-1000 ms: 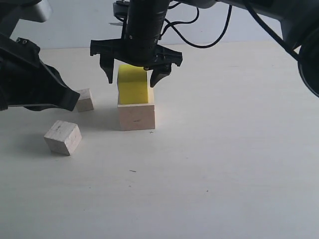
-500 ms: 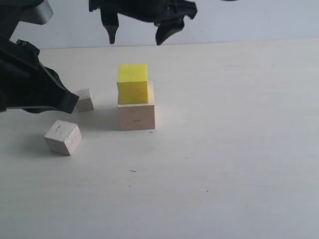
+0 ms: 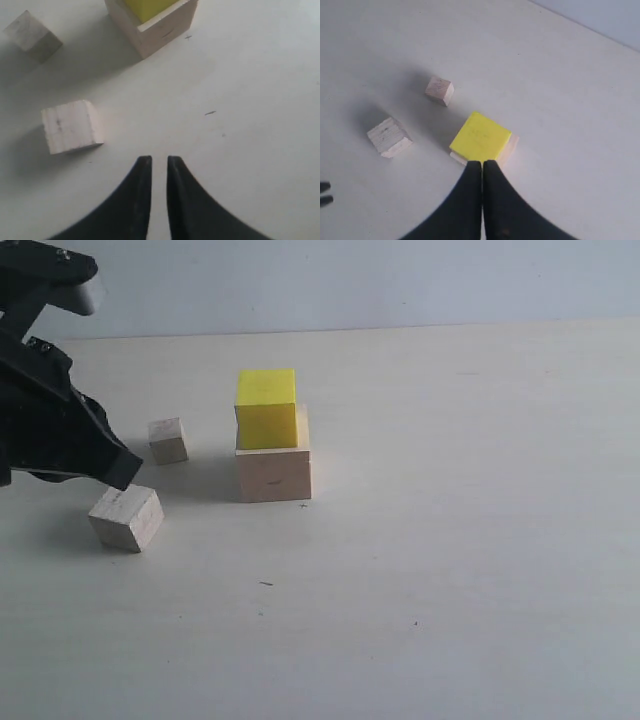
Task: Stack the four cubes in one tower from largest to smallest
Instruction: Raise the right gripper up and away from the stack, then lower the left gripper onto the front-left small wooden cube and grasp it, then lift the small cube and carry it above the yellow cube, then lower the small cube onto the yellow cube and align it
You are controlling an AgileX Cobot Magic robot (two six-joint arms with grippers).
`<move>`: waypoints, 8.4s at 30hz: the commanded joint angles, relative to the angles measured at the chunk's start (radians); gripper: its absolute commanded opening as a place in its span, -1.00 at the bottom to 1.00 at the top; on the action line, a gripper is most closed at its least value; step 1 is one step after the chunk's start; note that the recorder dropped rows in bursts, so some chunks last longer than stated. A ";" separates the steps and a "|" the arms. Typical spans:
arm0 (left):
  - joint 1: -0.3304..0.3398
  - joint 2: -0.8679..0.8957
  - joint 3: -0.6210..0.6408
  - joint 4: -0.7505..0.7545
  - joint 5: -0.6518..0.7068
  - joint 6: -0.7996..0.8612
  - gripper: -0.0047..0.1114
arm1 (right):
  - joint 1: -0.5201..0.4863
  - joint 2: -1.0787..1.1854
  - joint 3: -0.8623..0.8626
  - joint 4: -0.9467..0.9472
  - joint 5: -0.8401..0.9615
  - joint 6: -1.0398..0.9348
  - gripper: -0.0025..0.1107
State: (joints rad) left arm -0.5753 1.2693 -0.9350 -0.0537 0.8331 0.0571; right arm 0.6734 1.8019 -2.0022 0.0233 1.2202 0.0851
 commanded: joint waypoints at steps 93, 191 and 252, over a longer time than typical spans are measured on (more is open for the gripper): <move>-0.011 0.739 -1.047 0.077 0.388 -0.575 -0.92 | 0.001 -0.756 0.799 0.075 -0.042 0.099 -0.96; -0.101 0.755 -1.006 0.213 0.388 -0.701 -0.92 | 0.001 -0.756 0.799 0.071 -0.018 0.094 -0.96; -0.101 0.765 -1.006 0.208 0.388 -0.711 0.02 | 0.001 -0.756 0.799 0.071 0.001 0.090 -0.96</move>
State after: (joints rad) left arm -0.6715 2.0401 -1.9326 0.1543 1.2237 -0.6430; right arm 0.6734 1.0504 -1.2072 0.1024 1.2200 0.1791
